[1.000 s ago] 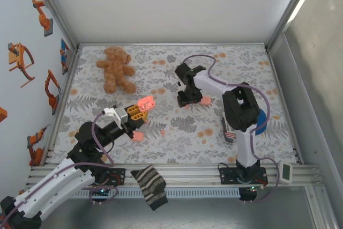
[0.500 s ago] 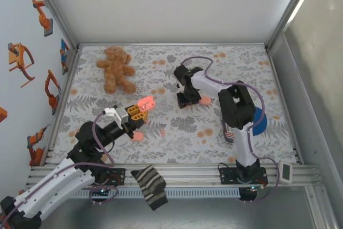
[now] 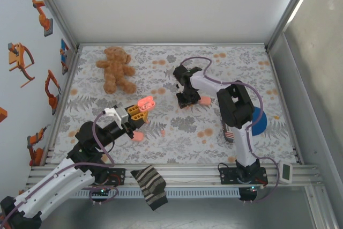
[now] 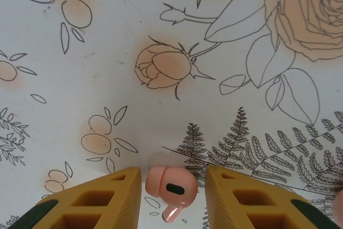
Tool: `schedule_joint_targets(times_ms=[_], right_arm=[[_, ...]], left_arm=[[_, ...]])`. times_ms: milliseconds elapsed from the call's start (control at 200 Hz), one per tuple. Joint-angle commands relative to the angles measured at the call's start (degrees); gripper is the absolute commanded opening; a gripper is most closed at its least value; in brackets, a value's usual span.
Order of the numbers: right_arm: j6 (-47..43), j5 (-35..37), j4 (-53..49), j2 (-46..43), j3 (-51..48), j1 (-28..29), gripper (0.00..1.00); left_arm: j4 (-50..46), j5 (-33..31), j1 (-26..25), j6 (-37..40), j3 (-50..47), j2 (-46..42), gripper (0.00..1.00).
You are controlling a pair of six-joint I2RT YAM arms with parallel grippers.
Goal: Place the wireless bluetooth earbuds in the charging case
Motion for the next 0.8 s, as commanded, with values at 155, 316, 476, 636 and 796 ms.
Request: schedule_joint_targets(times_ms=[155,316,476,636,796], right_arm=[[-0.5,0.2,-0.5,1.5,1.3,0.5,0.34],[-0.4,0.4,-0.2,1.3,1.2,0.6,0.32],[-0.7,1.0,0.0,0.9,1.1,0.9,0.29],[-1.2,2.0,0.2,-0.1,0.7,1.2,0.28],[-1.3,3.6,1.5,-2.4,-1.0,1.5,0.25]], left_arm=[[0.4,-0.6,-0.2,1.0,-0.6,-1.1,0.00],[0.3,-0.6,-0.2,1.0,-0.6,-1.0,0.00],[0.3,-0.6,-0.2,1.1,-0.6,-1.0,0.00],[0.2,-0.6,-0.2,1.1,-0.7,-1.0,0.00],[0.5,-0.8,-0.2,0.8,-0.8,-0.8,0.00]])
